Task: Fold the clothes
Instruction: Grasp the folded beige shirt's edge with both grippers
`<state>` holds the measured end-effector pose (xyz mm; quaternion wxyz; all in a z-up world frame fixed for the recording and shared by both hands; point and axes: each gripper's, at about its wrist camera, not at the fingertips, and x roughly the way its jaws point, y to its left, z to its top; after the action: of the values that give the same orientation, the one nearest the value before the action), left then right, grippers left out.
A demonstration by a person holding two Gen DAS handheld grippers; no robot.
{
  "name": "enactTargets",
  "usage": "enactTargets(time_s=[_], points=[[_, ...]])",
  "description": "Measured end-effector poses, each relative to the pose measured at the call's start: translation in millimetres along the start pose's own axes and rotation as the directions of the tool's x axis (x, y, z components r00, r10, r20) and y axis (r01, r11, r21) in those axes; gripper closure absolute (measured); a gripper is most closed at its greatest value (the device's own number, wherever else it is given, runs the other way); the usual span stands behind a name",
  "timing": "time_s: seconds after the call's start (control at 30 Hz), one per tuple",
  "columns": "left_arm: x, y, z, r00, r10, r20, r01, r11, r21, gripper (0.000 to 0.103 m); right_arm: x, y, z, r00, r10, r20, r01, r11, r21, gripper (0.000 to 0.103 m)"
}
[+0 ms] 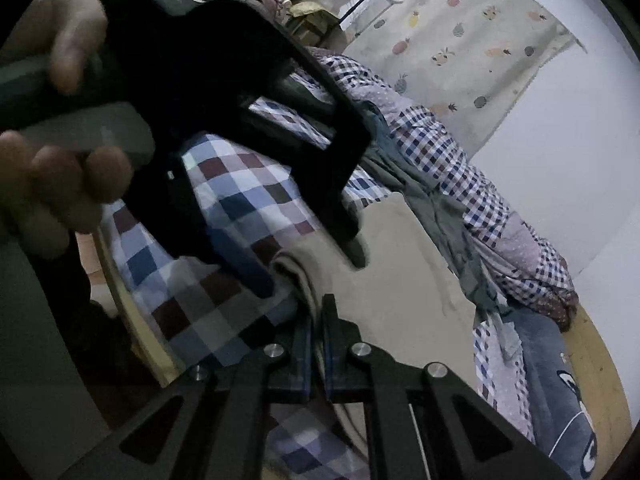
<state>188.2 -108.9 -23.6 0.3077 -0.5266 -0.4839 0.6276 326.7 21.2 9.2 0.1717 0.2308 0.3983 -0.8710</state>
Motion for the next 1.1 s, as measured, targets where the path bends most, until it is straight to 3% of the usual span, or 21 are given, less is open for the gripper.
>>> enactTargets(time_s=[0.03,0.07,0.17,0.23,0.3,0.33,0.6,0.67,0.73,0.77,0.83,0.97,1.0,1.03,1.1], points=[[0,-2,0,1.0,0.004,0.002,-0.004,1.0,0.009,0.089,0,1,-1,1.0,0.0,-0.003,0.0,1.0,-0.004,0.1],[1,-5,0,1.0,0.008,0.004,-0.008,1.0,0.019,0.093,0,1,-1,1.0,0.0,-0.006,0.0,1.0,-0.008,0.099],[-2,-12,0,1.0,-0.002,0.018,0.002,0.999,0.04,0.098,-2,3,-4,0.999,-0.038,-0.017,0.037,0.999,-0.029,0.095],[-4,-17,0,0.999,-0.026,0.025,0.024,0.999,0.042,0.099,-2,3,-7,0.997,-0.08,-0.024,0.079,0.996,-0.041,0.056],[-6,-20,0,0.999,-0.039,0.022,0.038,0.998,0.045,0.099,-1,4,-9,0.992,-0.123,-0.024,0.122,0.991,-0.05,0.034],[-8,-21,0,0.999,-0.044,0.018,0.043,0.998,0.046,0.1,1,3,-9,0.989,-0.149,-0.021,0.148,0.988,-0.054,0.032],[-11,-27,3,0.997,-0.082,0.004,0.082,0.996,0.045,0.1,48,0,-6,0.967,-0.251,-0.041,0.244,0.961,-0.129,0.033],[-12,-28,5,0.996,-0.091,-0.001,0.091,0.995,0.05,0.1,60,-4,-5,0.965,-0.259,-0.044,0.252,0.96,-0.125,0.038],[-15,-29,5,0.995,-0.099,-0.004,0.099,0.993,0.061,0.1,69,-8,-5,0.964,-0.26,-0.046,0.253,0.96,-0.122,0.061],[-16,-30,5,0.995,-0.103,-0.005,0.103,0.992,0.066,0.1,74,-11,-4,0.964,-0.26,-0.049,0.253,0.96,-0.118,0.067],[-17,-29,7,0.995,-0.101,0.0,0.101,0.993,0.063,0.1,84,-18,-2,0.965,-0.257,-0.054,0.251,0.963,-0.101,0.096],[-20,-25,13,0.996,-0.092,0.022,0.091,0.995,0.042,0.097,84,-41,0,0.976,-0.212,-0.046,0.212,0.977,-0.008,0.096],[-21,-24,15,0.996,-0.09,0.028,0.089,0.995,0.035,0.087,82,-47,1,0.978,-0.203,-0.042,0.204,0.979,0.017,0.096],[-23,-24,19,0.997,-0.072,0.041,0.071,0.997,0.036,0.063,80,-54,1,0.98,-0.194,-0.038,0.196,0.98,0.042,0.096],[-27,-25,28,0.996,-0.046,0.077,0.043,0.999,0.033,0.039,76,-64,2,0.983,-0.181,-0.03,0.183,0.979,0.088,0.096]])
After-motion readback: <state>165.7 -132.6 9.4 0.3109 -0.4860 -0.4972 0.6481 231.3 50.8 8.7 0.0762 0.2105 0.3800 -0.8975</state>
